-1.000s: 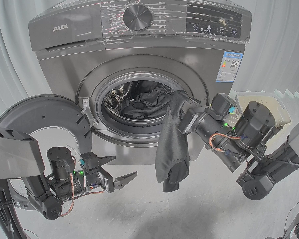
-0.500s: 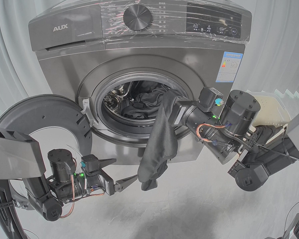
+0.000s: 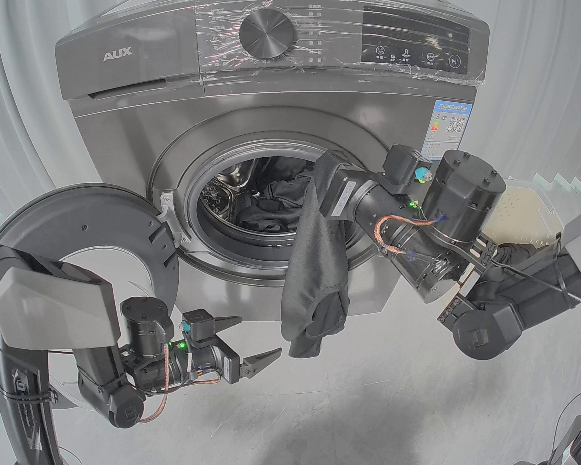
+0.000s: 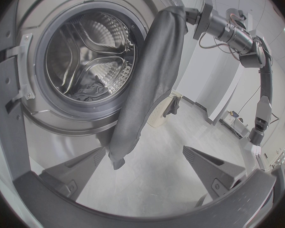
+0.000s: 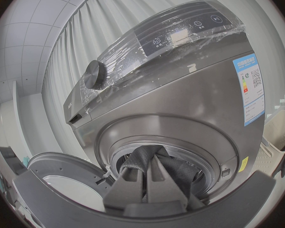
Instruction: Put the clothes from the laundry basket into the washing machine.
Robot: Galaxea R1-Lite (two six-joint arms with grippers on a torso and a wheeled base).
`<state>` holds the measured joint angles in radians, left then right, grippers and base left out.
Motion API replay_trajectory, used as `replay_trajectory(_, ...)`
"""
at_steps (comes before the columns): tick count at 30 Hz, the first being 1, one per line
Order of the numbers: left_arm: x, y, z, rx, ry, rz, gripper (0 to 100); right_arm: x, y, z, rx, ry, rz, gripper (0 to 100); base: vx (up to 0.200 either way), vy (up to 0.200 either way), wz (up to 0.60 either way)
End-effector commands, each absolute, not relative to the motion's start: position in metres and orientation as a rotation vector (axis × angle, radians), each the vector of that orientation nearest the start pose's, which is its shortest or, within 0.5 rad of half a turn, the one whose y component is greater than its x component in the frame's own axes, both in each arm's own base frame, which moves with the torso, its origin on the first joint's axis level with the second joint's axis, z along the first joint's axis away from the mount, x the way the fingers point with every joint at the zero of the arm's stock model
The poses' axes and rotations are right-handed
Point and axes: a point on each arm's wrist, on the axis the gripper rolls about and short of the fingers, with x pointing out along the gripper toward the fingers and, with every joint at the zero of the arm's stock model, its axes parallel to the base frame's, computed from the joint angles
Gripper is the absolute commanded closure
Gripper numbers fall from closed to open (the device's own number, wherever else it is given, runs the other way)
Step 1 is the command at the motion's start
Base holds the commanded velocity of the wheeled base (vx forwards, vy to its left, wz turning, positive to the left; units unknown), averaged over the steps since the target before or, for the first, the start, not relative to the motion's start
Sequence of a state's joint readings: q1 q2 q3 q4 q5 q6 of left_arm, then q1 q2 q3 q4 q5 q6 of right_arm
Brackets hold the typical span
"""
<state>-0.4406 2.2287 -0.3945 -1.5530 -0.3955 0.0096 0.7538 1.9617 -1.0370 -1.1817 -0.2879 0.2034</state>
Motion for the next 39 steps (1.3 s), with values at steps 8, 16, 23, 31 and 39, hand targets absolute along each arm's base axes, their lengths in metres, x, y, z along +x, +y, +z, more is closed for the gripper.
replay_trajectory(8, 0.307, -0.155, -0.012, 0.014, 0.286, -0.825, 0, 0.271, 0.268, 0.216, 0.364, -0.195, 0.506, 100, 0.000, 0.000, 0.00)
replay_trajectory(16, 0.318, -0.158, -0.022, 0.010, 0.276, -0.814, 0, 0.278, 0.275, 0.219, 0.380, -0.214, 0.508, 100, 0.000, 0.000, 0.00)
replay_trajectory(23, 0.328, -0.161, -0.032, 0.009, 0.272, -0.808, 0, 0.279, 0.278, 0.214, 0.386, -0.203, 0.509, 100, 0.000, 0.000, 0.00)
replay_trajectory(31, 0.345, -0.158, -0.045, 0.007, 0.255, -0.777, 0, 0.279, 0.281, 0.209, 0.398, -0.186, 0.502, 100, 0.000, 0.000, 0.00)
replay_trajectory(39, 0.347, -0.158, -0.052, 0.006, 0.265, -0.772, 0, 0.279, 0.286, 0.202, 0.395, -0.177, 0.505, 100, 0.000, 0.000, 0.00)
